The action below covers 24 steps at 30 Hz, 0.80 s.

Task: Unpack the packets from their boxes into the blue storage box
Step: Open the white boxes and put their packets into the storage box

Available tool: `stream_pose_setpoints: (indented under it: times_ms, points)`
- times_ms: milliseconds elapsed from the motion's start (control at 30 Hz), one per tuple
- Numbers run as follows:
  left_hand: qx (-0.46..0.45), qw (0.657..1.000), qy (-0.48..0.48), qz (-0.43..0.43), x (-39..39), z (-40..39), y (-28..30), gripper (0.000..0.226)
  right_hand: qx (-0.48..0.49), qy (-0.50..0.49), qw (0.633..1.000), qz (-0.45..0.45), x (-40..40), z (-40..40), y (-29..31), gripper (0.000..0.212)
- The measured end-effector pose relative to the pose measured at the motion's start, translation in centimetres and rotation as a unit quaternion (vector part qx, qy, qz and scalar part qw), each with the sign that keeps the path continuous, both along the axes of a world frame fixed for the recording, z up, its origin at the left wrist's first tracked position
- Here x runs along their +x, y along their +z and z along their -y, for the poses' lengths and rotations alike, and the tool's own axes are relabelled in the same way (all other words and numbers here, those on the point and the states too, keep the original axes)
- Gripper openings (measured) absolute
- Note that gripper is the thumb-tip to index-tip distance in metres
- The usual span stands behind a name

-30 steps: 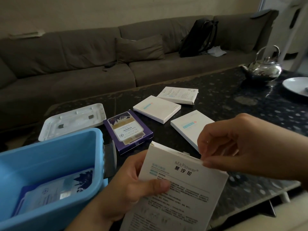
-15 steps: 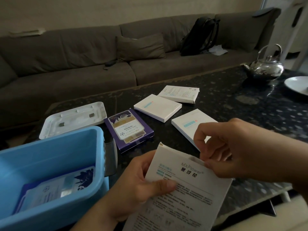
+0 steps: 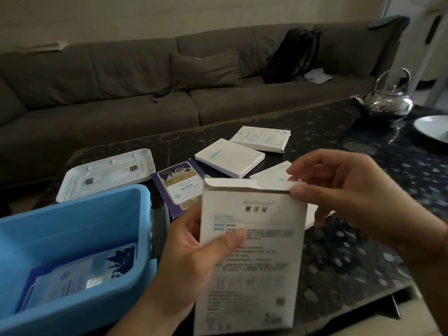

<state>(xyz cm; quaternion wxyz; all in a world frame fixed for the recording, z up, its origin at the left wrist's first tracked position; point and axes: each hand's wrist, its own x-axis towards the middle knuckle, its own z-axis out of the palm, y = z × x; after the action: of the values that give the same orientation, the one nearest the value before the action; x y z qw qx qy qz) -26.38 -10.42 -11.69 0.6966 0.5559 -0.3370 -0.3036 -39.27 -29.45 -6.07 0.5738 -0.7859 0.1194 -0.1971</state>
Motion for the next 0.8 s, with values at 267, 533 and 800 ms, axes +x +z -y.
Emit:
stream_pose_setpoints:
  times_ms: [267,533,800]
  points:
    - [-0.028,0.977,0.155,0.146,-0.3,0.4,0.4,0.031,-0.204,-0.129,0.954,0.177,1.3,-2.3,-1.7,0.010]
    - [-0.134,0.968,0.161,0.136,-0.8,0.1,-0.2,0.040,-0.135,-0.218,0.957,0.137,2.5,-3.5,-3.1,0.009]
    - [-0.052,0.923,0.202,0.323,-1.0,-0.2,-0.4,0.005,-0.101,-0.233,0.958,0.131,2.5,-4.0,-2.9,0.006]
